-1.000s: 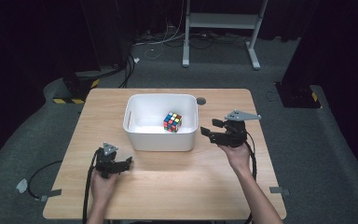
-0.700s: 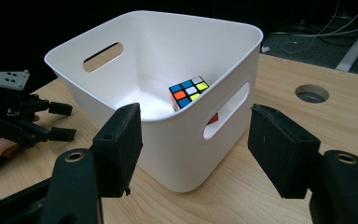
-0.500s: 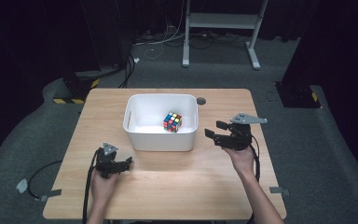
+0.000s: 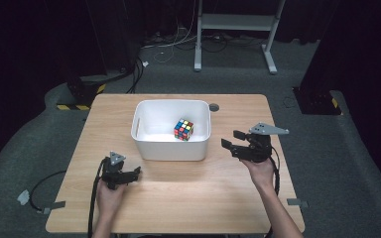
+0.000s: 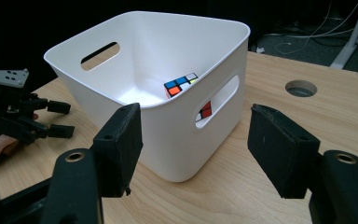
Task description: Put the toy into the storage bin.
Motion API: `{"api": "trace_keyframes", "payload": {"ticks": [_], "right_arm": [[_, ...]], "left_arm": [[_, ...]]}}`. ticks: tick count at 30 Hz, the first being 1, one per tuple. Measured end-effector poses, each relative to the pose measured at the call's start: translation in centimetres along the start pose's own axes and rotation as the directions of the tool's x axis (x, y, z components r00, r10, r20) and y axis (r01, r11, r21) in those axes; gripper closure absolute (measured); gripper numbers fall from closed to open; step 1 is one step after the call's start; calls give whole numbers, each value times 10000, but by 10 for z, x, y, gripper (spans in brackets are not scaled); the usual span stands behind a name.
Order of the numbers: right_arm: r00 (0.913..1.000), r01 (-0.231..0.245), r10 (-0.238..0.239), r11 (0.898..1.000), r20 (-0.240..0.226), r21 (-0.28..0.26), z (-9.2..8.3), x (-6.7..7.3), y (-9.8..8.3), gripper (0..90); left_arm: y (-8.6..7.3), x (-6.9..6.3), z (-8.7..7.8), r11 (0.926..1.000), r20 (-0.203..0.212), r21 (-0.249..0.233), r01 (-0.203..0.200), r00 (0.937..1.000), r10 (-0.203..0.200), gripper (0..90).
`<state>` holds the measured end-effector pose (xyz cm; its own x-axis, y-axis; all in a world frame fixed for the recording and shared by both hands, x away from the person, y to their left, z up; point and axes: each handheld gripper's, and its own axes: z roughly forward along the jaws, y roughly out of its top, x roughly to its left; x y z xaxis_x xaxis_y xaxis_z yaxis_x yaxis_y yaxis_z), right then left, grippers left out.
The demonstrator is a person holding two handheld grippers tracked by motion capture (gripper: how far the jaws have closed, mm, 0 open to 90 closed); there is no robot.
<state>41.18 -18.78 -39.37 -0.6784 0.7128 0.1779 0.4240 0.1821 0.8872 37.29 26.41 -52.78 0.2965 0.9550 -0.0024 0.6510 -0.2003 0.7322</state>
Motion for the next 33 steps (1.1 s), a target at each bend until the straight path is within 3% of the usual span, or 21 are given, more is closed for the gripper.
{"api": "trace_keyframes", "payload": {"ticks": [33], "right_arm": [[9988,-335,336,9994,343,-39,-16,-6,-30,351]], "left_arm": [[0,0,0,10000,-5,2,3,10000,-3,157]]}}
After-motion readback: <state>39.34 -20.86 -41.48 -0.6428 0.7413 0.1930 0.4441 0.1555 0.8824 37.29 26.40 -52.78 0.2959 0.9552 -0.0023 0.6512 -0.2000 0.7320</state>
